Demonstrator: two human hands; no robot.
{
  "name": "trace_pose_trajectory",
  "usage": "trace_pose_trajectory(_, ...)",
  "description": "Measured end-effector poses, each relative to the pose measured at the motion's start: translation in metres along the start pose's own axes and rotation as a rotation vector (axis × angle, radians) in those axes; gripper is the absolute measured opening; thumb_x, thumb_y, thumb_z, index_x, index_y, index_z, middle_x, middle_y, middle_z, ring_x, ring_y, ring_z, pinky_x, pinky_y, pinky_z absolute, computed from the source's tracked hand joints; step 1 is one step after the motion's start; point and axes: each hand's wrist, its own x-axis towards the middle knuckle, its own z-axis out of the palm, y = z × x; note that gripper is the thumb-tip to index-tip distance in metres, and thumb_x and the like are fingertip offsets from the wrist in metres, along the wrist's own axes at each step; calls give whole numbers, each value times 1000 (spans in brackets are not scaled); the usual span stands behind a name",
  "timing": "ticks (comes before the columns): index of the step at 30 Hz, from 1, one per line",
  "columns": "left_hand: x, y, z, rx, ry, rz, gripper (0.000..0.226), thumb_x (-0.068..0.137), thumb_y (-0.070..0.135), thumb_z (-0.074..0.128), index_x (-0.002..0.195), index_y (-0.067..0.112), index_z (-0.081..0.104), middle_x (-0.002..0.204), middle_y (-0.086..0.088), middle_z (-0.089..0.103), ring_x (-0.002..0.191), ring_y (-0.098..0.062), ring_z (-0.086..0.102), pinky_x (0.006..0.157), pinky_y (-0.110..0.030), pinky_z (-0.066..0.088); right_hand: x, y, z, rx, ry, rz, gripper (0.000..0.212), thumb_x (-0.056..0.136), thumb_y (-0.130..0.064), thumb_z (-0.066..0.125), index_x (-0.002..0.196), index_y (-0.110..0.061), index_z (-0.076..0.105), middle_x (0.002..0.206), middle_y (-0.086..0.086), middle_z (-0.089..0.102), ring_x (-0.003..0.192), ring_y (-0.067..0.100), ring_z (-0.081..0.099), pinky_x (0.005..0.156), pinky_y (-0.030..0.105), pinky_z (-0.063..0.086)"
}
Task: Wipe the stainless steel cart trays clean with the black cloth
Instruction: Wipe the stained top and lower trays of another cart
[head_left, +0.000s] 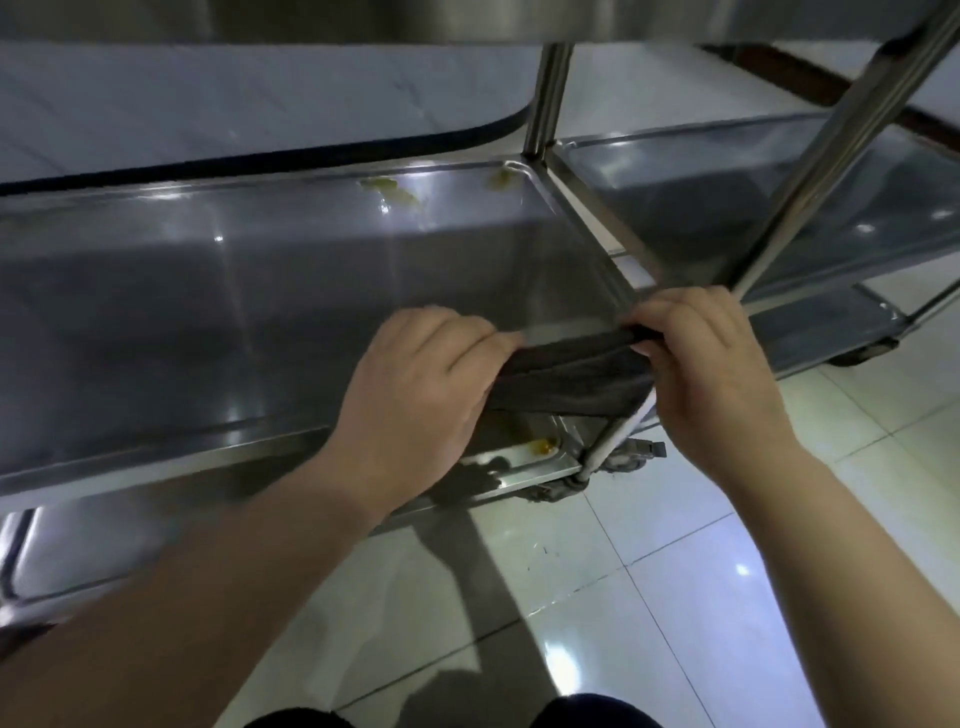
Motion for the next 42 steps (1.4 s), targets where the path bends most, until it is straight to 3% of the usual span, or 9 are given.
trace_pose_trajectory(5,-59,35,24,-104,-88,-41,23,89,7,61,108,6,73,101,-8,72,93,-28,62,87,-40,42,-82,-9,19,96,-74,35,23,103,-11,38,101,-2,59,93,17,64,85,28,48,82,30,34)
trace_pose_trajectory(11,-126,47,93,-233,-495,-226,23,87,21,55,98,14,74,93,-2,71,84,-26,64,83,-34,36,-177,-5,88,225,-268,195,22,93,-9,43,98,-2,63,91,14,63,83,35,55,76,44,42)
trace_pose_trajectory(14,-150,40,127,-290,-600,-367,12,87,20,67,97,21,73,92,3,69,86,-22,63,84,-42,48,-203,2,126,257,-310,246,23,93,-12,43,95,-2,64,87,11,60,81,31,50,74,39,39)
trace_pose_trajectory(22,-82,-22,198,-142,-427,-693,26,96,33,60,119,21,64,106,1,62,101,-17,58,87,-34,46,-112,72,209,-6,-239,241,23,98,-13,44,111,-3,60,106,22,61,97,43,52,82,52,42)
trace_pose_trajectory(26,-74,-37,232,-19,-355,-644,23,94,33,62,115,23,65,118,-4,64,110,-24,58,96,-40,46,-96,96,231,-25,-226,259,31,96,-12,46,124,-11,58,127,19,57,117,43,48,89,51,44)
trace_pose_trajectory(33,-180,1,296,-28,-567,-490,23,88,30,64,109,24,69,107,1,66,104,-28,59,85,-37,37,-217,99,286,30,-407,222,22,75,8,63,93,-5,63,89,15,60,84,39,56,70,45,46)
trace_pose_trajectory(36,-200,0,293,-109,-506,-475,39,84,49,55,111,23,69,110,3,66,106,-23,57,87,-38,42,-235,94,289,78,-317,221,13,85,-9,58,94,-2,65,93,14,64,87,37,59,78,44,46)
trace_pose_trajectory(39,-194,-29,297,-135,-406,-660,48,92,51,43,129,25,60,132,-2,60,124,-25,50,103,-40,40,-213,88,295,136,-248,275,28,91,-28,53,98,-5,68,92,12,65,87,36,60,78,46,48)
trace_pose_trajectory(42,-190,-78,318,49,-653,-889,54,101,48,31,154,37,24,164,0,18,151,-26,6,122,-46,9,-179,80,313,90,-538,376,55,92,-52,42,138,-24,53,137,13,54,126,39,47,103,52,39)
